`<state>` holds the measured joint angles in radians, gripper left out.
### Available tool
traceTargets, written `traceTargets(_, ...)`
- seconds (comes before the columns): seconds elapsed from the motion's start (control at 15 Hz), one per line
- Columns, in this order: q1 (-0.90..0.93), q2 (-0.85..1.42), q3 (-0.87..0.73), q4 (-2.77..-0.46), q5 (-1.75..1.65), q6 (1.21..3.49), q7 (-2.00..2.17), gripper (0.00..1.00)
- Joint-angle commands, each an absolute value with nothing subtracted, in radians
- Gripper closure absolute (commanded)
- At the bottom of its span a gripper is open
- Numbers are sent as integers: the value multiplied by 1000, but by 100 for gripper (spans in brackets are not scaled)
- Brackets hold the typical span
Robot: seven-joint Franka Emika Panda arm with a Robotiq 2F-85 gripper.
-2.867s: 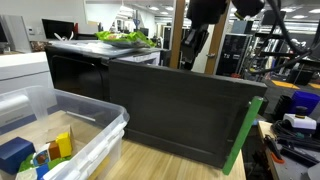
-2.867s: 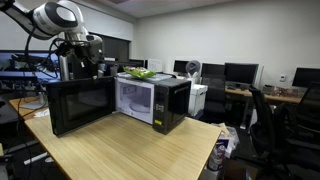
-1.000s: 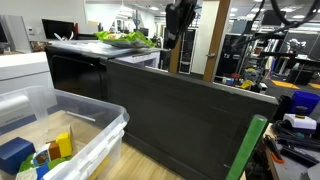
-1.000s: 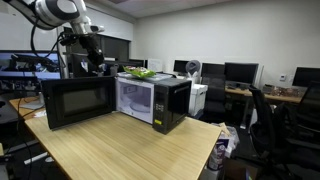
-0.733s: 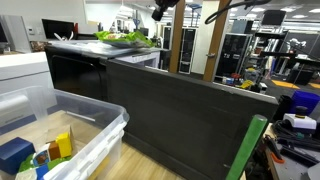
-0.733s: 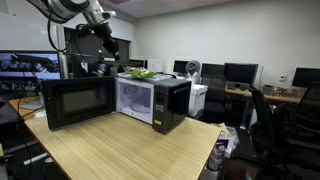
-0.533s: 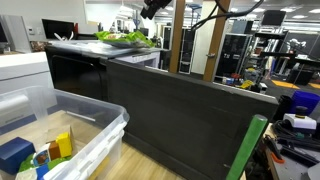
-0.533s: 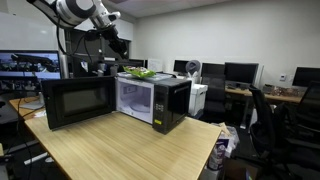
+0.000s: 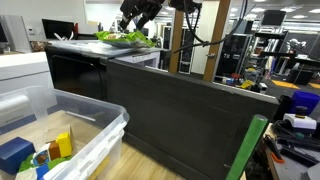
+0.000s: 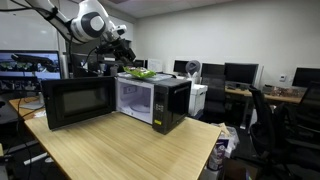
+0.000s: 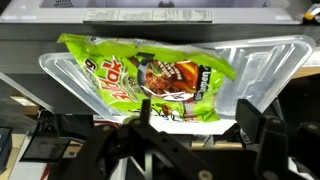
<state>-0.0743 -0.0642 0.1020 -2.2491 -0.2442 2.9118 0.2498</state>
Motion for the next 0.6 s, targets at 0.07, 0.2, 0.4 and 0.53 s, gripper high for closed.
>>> traceTargets(0.07, -68, -22, 98, -2234, -258, 2992, 90, 0)
traceTargets(0.2, -71, -12, 99, -2239, -280, 3003, 36, 0)
traceTargets(0.4, -86, 4, 92, -2240, -382, 3021, 31, 0)
traceTargets(0.53, -92, 18, 79, -2232, -472, 3020, 53, 0)
